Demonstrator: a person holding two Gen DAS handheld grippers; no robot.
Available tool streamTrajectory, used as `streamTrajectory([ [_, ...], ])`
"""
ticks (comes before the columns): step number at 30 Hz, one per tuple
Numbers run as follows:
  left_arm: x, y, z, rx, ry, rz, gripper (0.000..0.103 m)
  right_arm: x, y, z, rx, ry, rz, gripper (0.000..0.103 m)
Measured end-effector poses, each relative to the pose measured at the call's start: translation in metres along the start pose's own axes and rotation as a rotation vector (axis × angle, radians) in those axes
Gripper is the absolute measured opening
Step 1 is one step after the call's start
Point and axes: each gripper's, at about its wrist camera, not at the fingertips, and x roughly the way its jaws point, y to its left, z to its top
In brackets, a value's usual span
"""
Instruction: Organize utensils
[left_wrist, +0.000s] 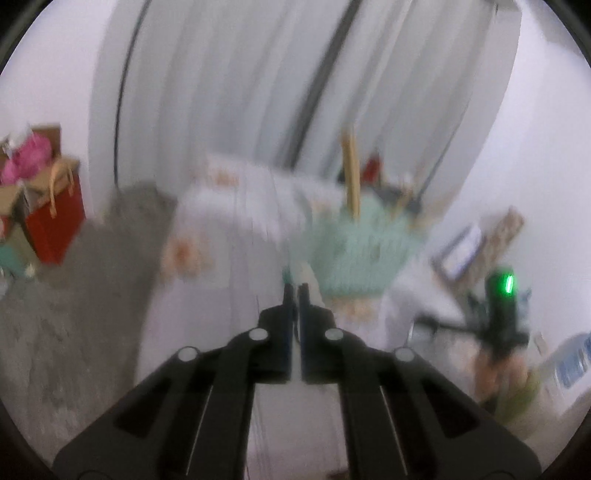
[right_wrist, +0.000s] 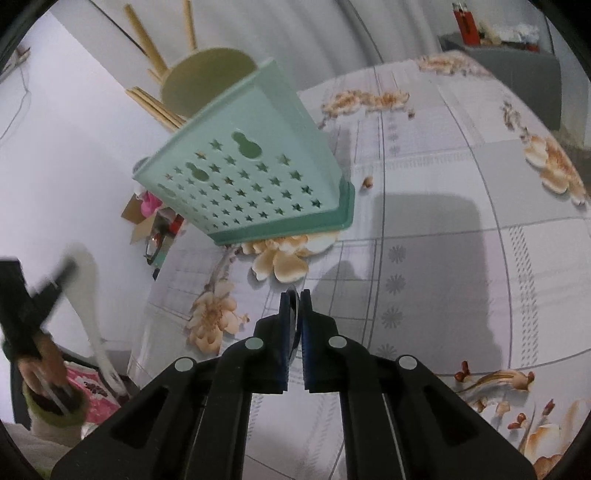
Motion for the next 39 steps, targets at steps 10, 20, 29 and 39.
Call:
streamTrajectory([
  [10, -0.007, -0.02, 0.098, -0.014, -0.431, 0.091, 0.001, -0.006, 0.007, 0.002, 0.0, -0.032, 0.021, 0.005],
  [20, 0.082, -0.039, 0.092, -0.025, -0.439, 0.139, 0.001, -0.004, 0.003, 0.007, 0.017, -0.029, 0.033, 0.005],
  [29, 0.115, -0.036, 0.05, 0.01, -0.301, 0.151, 0.002, 0.001, -0.001, 0.007, 0.031, -0.016, 0.032, 0.005],
  [39, 0.091, -0.037, 0.029, 0.03, -0.221, 0.102, 0.055, -0.012, 0.009, 0.008, 0.019, -0.054, 0.008, 0.005],
])
